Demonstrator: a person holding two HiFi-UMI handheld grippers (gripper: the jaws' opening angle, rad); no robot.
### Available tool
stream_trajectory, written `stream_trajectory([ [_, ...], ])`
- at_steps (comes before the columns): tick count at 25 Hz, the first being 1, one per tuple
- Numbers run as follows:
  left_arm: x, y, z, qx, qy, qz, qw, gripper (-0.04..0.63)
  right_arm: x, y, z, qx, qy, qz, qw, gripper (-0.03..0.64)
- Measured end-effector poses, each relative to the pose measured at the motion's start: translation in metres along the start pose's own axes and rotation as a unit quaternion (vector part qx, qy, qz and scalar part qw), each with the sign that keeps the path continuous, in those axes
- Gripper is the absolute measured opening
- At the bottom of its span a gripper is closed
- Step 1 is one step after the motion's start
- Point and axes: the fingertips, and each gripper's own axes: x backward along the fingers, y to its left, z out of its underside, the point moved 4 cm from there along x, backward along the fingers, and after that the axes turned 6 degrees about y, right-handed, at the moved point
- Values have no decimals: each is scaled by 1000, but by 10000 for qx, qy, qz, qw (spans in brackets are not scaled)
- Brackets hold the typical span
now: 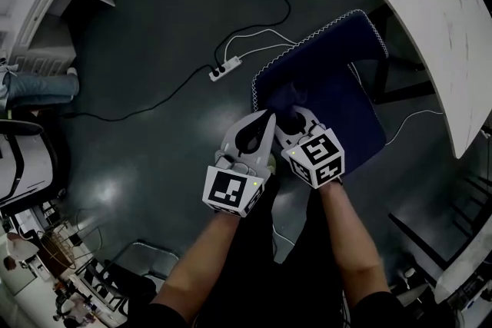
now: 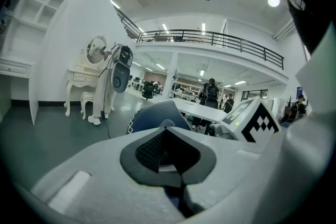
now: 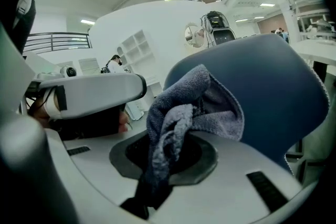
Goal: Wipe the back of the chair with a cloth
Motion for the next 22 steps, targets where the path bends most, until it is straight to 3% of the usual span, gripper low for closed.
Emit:
stream_trajectory([
  [10,34,-16,-50,-110,-17,182,9998,8,59,33,-38,-342,-306,-77,9989,84],
  [22,93,-80,-152,-220,50,1174,9928,8,182,96,-115,-263,-626,321,9972,83],
])
